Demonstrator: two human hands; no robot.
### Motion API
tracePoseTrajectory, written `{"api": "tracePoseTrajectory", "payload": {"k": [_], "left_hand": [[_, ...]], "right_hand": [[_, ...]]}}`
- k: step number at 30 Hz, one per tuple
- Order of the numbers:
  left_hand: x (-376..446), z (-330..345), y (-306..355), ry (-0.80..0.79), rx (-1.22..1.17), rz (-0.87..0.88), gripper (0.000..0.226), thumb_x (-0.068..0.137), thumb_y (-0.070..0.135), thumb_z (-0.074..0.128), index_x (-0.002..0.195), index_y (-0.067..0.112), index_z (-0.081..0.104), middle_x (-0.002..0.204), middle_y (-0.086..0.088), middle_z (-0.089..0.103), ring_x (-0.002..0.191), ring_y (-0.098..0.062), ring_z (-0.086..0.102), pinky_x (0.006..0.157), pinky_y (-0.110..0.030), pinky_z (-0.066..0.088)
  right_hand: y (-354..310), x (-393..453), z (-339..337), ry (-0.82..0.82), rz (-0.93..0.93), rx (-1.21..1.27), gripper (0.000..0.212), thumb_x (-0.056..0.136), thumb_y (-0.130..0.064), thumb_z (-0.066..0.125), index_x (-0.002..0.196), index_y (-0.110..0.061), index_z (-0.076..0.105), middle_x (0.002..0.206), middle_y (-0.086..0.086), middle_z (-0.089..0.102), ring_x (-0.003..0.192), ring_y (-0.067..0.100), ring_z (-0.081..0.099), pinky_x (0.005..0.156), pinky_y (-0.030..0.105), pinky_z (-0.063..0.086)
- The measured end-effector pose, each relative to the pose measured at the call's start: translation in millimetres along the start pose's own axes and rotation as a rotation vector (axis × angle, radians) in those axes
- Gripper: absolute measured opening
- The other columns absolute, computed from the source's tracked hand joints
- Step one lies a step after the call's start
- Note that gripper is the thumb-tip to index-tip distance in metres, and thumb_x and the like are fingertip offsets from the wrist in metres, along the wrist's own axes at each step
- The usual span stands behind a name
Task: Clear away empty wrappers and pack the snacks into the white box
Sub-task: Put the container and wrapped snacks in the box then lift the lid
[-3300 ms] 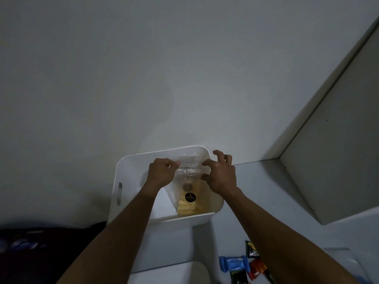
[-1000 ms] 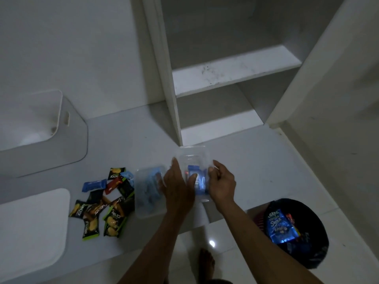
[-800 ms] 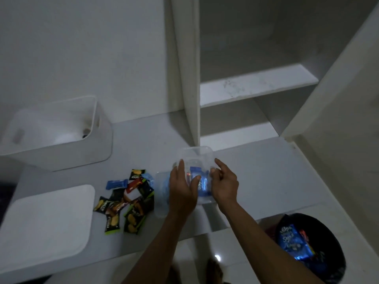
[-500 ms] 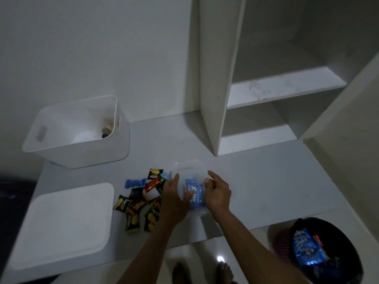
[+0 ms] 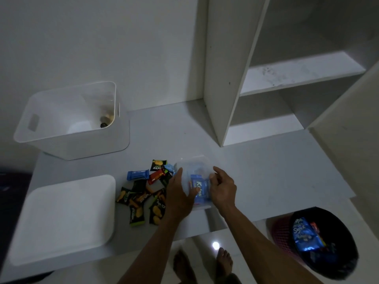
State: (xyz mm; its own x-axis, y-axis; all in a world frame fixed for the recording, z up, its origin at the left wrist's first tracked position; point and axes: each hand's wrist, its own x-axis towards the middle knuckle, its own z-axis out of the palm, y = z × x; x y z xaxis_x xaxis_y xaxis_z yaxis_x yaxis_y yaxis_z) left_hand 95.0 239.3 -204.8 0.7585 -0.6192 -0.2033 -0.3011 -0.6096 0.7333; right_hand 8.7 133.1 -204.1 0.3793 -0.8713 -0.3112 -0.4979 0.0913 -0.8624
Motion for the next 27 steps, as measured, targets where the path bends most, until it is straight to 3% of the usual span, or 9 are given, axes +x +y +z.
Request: {"api": "tracePoseTrajectory", "payload": {"k": [2, 4, 8, 10, 15, 18, 20, 24, 27], "left_hand": [[-1.8, 0.6, -3.3, 0.011, -0.121, -0.039, 0.078, 0.086, 0.040, 0.066, 0.149, 0.027, 0.022, 0.130, 0.012, 0.045, 0.113, -0.007, 0.053, 0.091, -0.030, 0.050], [-2.4, 4.3, -9.9, 0.008, -0.222, -0.043, 0.082, 0.086, 0.047, 0.064, 0.150, 0.034, 0.015, 0.130, 0.005, 0.050, 0.107, -0.012, 0.062, 0.082, -0.039, 0.058], [-4.5, 8.6, -10.7, 0.008, -0.253, -0.051, 0.084, 0.087, 0.054, 0.059, 0.151, 0.038, 0.008, 0.136, -0.001, 0.049, 0.108, -0.018, 0.064, 0.080, -0.044, 0.059], [-5.5, 11.0, -9.5, 0.016, -0.250, -0.072, 0.083, 0.088, 0.055, 0.056, 0.151, 0.040, 0.004, 0.139, -0.006, 0.049, 0.108, -0.019, 0.064, 0.082, -0.045, 0.059], [-17.9, 7.8, 13.1, 0.022, -0.246, -0.066, 0.080, 0.095, 0.039, 0.057, 0.154, 0.028, 0.003, 0.136, -0.004, 0.048, 0.107, -0.013, 0.062, 0.083, -0.033, 0.059], [-24.4, 1.9, 30.4, 0.053, -0.262, -0.048, 0.090, 0.087, 0.059, 0.057, 0.153, 0.033, 0.001, 0.144, -0.003, 0.041, 0.121, -0.017, 0.054, 0.094, -0.041, 0.054], [-27.0, -3.5, 39.7, 0.084, -0.249, -0.054, 0.090, 0.084, 0.070, 0.051, 0.152, 0.038, 0.002, 0.145, -0.006, 0.044, 0.121, -0.018, 0.056, 0.095, -0.044, 0.054], [-30.3, -28.3, 64.8, 0.219, -0.217, -0.018, 0.078, 0.091, 0.062, 0.047, 0.150, 0.045, 0.000, 0.151, -0.003, 0.039, 0.128, -0.017, 0.050, 0.101, -0.042, 0.050], [-24.3, -57.4, 76.2, 0.251, -0.231, -0.057, 0.080, 0.088, 0.067, 0.047, 0.149, 0.048, -0.001, 0.152, 0.000, 0.040, 0.130, -0.020, 0.050, 0.102, -0.045, 0.049]], "right_hand": [[1.5, -0.3, 1.9, -0.047, -0.026, 0.000, 0.039, 0.100, -0.026, 0.054, 0.138, -0.016, 0.053, 0.136, 0.008, 0.059, 0.123, 0.024, 0.057, 0.105, 0.041, 0.048], [5.9, 0.0, 3.2, -0.087, -0.046, -0.008, 0.044, 0.101, -0.032, 0.051, 0.143, -0.019, 0.047, 0.143, 0.006, 0.053, 0.127, 0.023, 0.053, 0.106, 0.039, 0.047], [13.0, -1.2, 2.1, -0.178, -0.032, 0.069, 0.048, 0.103, -0.036, 0.044, 0.149, -0.027, 0.034, 0.144, -0.002, 0.049, 0.106, 0.010, 0.061, 0.077, 0.017, 0.056], [13.5, -2.6, 0.1, -0.202, -0.040, 0.092, 0.050, 0.103, -0.034, 0.042, 0.152, -0.029, 0.029, 0.137, -0.008, 0.046, 0.096, 0.005, 0.061, 0.069, 0.012, 0.055], [8.6, -7.9, -9.3, -0.244, -0.095, 0.071, 0.052, 0.104, -0.035, 0.041, 0.153, -0.032, 0.024, 0.153, -0.002, 0.040, 0.123, 0.020, 0.057, 0.089, 0.029, 0.057], [-7.0, -12.3, -21.5, -0.250, -0.132, 0.047, 0.053, 0.103, -0.037, 0.041, 0.153, -0.033, 0.024, 0.155, 0.001, 0.039, 0.126, 0.023, 0.056, 0.094, 0.033, 0.055], [-22.5, -13.5, -28.5, -0.263, -0.165, 0.035, 0.053, 0.103, -0.037, 0.040, 0.153, -0.032, 0.024, 0.154, 0.002, 0.040, 0.126, 0.022, 0.055, 0.095, 0.030, 0.052], [-62.7, -15.3, -35.9, -0.297, -0.272, 0.010, 0.053, 0.104, -0.037, 0.038, 0.154, -0.032, 0.022, 0.154, -0.001, 0.039, 0.126, 0.018, 0.054, 0.087, 0.013, 0.044], [-96.6, -17.7, -32.7, -0.323, -0.350, -0.004, 0.055, 0.103, -0.040, 0.038, 0.154, -0.034, 0.020, 0.155, -0.002, 0.037, 0.132, 0.020, 0.049, 0.092, 0.015, 0.040]]}}
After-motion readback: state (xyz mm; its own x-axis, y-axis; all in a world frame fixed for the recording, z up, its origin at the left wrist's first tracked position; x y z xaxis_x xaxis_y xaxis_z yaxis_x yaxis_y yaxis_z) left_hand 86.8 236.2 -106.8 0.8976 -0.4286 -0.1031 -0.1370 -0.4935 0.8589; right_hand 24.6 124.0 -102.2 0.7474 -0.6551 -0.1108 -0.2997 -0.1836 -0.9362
